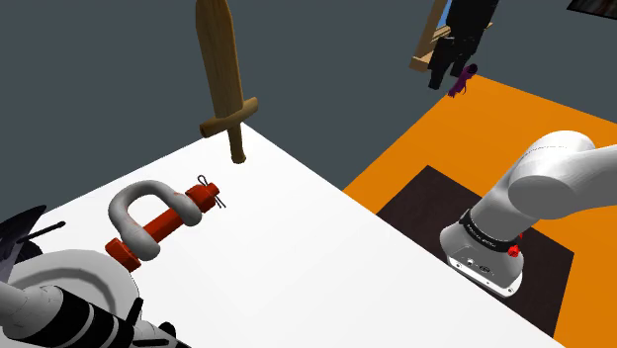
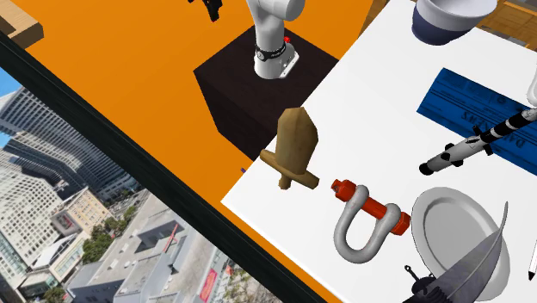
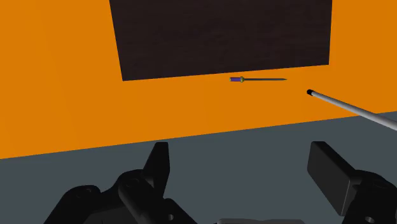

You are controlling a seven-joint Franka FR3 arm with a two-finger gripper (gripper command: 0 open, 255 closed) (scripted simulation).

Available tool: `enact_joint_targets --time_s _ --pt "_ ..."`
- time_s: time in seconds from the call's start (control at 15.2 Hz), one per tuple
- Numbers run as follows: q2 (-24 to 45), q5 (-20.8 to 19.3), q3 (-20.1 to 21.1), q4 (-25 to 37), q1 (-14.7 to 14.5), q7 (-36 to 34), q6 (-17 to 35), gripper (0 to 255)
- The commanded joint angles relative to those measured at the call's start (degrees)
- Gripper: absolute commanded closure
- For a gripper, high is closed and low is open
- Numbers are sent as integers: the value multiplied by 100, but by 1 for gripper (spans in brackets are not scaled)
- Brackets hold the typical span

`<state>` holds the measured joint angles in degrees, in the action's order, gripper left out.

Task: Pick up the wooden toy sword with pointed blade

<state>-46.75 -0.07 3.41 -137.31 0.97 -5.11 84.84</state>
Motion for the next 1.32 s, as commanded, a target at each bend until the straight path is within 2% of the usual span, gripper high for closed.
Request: enact_joint_targets --time_s 0.0,0.33,0.73,0.99,1.25 --pt "0 0 0 0 0 0 0 0" --pt "22 761 737 90 57 -1431 23 0" --pt "394 1542 1623 485 207 -3141 250 0" --pt "826 1908 2216 914 390 -4273 491 0" --pt "1388 2102 2827 1467 656 -5408 772 0"
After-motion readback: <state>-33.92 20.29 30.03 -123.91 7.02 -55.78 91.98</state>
